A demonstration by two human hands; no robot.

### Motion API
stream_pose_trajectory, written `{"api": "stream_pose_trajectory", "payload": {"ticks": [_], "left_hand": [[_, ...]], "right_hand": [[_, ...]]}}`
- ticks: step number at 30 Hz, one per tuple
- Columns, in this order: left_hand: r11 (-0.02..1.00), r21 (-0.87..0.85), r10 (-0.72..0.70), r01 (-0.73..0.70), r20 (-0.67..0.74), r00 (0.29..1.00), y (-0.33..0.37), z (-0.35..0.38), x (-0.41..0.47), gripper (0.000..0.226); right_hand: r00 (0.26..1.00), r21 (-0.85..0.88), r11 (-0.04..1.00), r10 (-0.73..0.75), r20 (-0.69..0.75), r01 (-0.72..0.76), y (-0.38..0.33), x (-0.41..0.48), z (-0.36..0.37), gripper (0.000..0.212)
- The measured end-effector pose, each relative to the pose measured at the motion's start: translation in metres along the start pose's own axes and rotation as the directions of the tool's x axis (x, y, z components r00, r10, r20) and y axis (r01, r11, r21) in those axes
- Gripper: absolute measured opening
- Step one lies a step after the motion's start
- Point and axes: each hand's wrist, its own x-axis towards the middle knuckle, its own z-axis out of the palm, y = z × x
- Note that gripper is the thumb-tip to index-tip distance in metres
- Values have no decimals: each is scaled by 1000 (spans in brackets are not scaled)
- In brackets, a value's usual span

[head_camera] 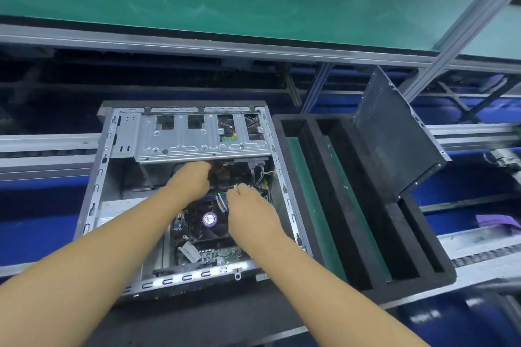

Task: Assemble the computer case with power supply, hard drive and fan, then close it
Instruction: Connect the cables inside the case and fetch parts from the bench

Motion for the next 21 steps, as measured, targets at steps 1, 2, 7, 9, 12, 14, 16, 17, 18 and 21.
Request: {"api": "stream_pose_trajectory", "payload": {"ticks": [1, 2, 7, 9, 12, 14, 16, 17, 18, 21], "left_hand": [[999, -52, -13, 12, -16, 1000, -3, -2, -6, 26], [996, -91, -17, 14, -31, 999, -6, -3, -13, 32], [970, -199, 113, -139, -135, 984, 12, -11, -52, 30], [954, -212, 196, -209, -81, 977, 29, -14, -66, 25], [951, -242, 212, -194, 50, 976, 43, -15, -77, 24], [930, -316, 196, -188, -5, 981, 41, -13, -80, 22], [875, -452, 128, -172, -125, 984, 35, -12, -85, 19], [831, -536, 75, -152, -162, 984, 30, -12, -88, 18], [788, -603, 21, -125, -176, 984, 25, -12, -91, 17], [750, -660, -97, -52, -187, 977, 11, -15, -104, 19]], "right_hand": [[998, 50, 998, 42, -41, -40, 3, -4, -5, 40], [993, 92, 992, 92, -76, -85, 6, -7, -10, 39], [950, 243, 947, 255, -181, -208, 5, -23, -18, 33], [934, 277, 927, 309, -181, -253, 7, -27, -16, 32], [952, 164, 949, 289, -97, -271, 13, -28, -12, 33], [960, 157, 954, 269, -82, -254, 11, -24, -11, 31], [953, 239, 933, 295, -73, -270, 8, -18, -13, 31], [946, 309, 906, 319, -51, -289, 6, -14, -16, 32], [942, 382, 874, 335, -22, -302, 3, -11, -18, 31], [957, 506, 821, 288, 31, -264, -9, -3, -25, 31]]}}
